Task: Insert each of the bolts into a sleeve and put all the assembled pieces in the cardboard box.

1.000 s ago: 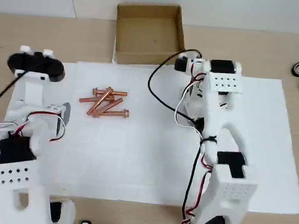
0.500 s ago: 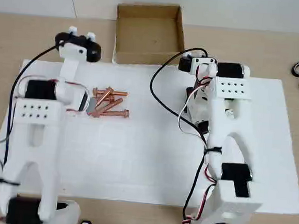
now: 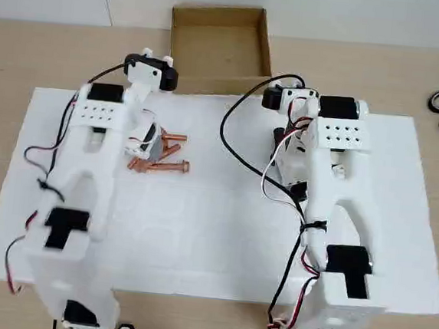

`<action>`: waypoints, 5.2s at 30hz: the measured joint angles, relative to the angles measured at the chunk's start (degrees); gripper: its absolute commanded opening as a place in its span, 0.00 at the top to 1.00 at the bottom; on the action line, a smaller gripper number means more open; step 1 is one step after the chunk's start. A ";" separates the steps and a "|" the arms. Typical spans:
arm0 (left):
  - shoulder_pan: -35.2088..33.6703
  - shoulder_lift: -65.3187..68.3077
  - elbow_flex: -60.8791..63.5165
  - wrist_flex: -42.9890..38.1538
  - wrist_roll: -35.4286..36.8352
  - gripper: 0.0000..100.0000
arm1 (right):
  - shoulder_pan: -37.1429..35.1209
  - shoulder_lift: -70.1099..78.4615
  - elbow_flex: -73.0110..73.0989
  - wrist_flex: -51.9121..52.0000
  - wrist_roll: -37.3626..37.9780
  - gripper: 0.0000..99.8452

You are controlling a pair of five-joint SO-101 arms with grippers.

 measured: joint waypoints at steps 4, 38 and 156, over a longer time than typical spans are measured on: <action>0.09 5.27 -4.84 0.00 -0.18 0.80 | 0.00 -0.09 0.00 0.00 0.00 1.00; 0.09 12.92 -11.87 -2.90 0.09 0.87 | 0.00 -0.09 0.09 0.00 0.00 1.00; -4.92 -48.35 35.52 5.01 3.52 0.99 | 0.00 -58.20 21.45 -3.16 0.00 1.00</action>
